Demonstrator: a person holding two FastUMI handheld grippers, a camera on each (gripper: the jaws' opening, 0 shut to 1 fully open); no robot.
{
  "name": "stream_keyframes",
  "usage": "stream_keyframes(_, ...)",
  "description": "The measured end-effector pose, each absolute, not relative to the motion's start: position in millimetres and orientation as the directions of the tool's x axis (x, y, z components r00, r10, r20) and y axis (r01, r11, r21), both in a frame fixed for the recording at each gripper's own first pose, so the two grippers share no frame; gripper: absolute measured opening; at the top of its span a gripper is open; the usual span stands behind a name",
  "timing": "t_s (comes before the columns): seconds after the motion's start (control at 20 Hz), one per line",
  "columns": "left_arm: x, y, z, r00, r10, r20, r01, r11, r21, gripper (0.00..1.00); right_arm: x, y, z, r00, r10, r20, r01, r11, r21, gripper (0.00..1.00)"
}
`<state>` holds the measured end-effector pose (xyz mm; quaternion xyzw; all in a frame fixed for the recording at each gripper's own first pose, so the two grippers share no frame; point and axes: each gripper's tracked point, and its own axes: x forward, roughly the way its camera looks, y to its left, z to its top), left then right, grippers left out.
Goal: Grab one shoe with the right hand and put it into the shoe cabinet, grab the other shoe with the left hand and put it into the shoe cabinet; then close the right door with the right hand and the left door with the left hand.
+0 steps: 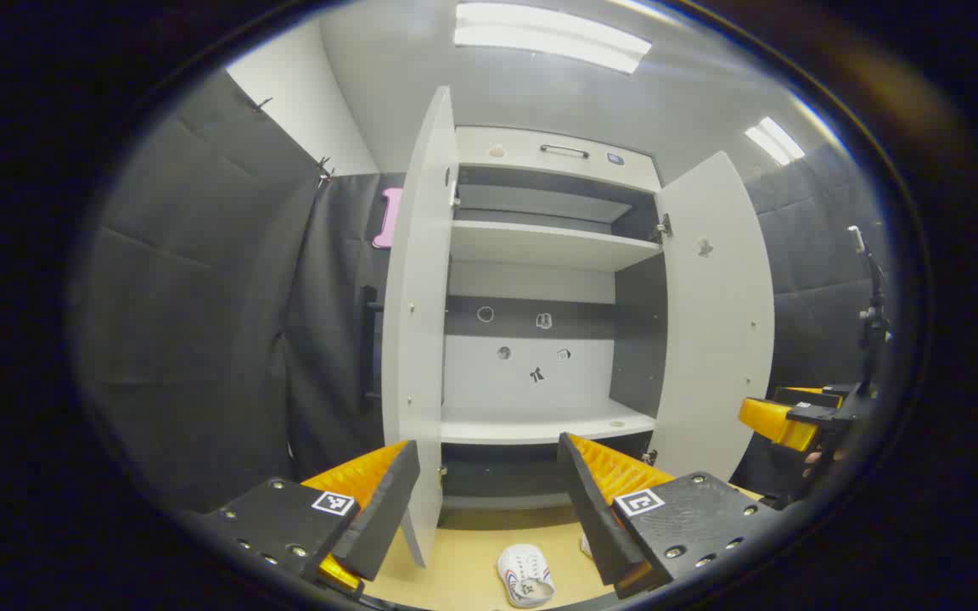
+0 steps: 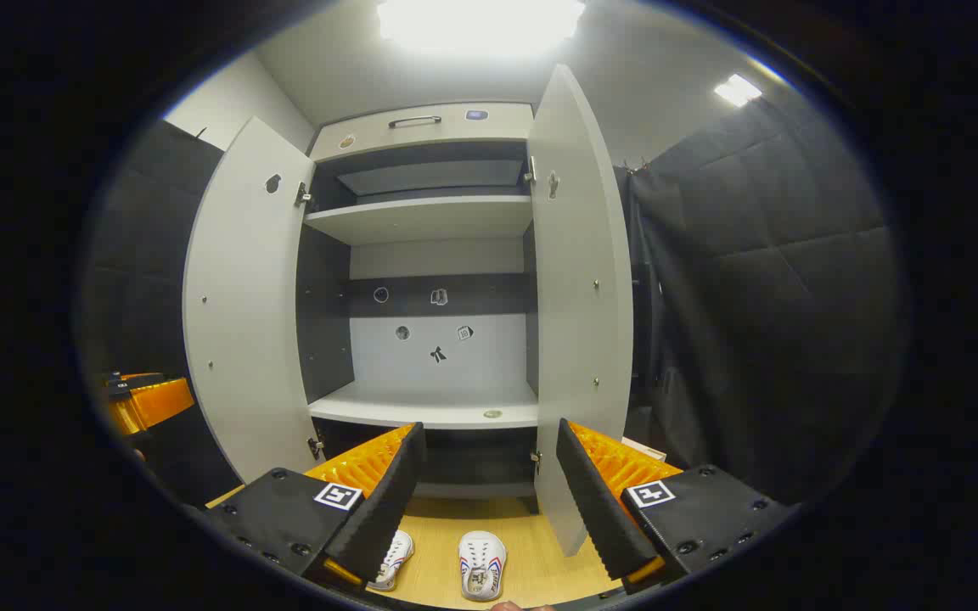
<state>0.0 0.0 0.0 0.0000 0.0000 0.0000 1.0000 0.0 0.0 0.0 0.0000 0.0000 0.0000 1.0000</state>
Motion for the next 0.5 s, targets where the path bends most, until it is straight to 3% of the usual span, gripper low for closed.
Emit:
stream_keyframes(0.1, -1, -5, -3, 1.0, -0.007, -0.004, 0.007, 1.0, -0.008, 0.92, 6, -10, 7, 1.0, -0.006, -0.018, 0.006, 1.0, 0.002, 0.93)
stream_keyframes(0.15, 0, -6, -3, 1.0, -0.008, -0.001, 0.008, 1.0, -0.002, 0.92, 4, -4, 5, 1.0, -0.01, -0.024, 0.01, 1.0, 0.0, 0.98)
stream_keyframes(0.5, 2, -6, -19, 0.999, -0.017, -0.032, 0.017, 1.0, 0.007, 0.92, 12, -7, -1, 0.998, -0.029, -0.06, 0.031, 0.999, 0.022, 0.97)
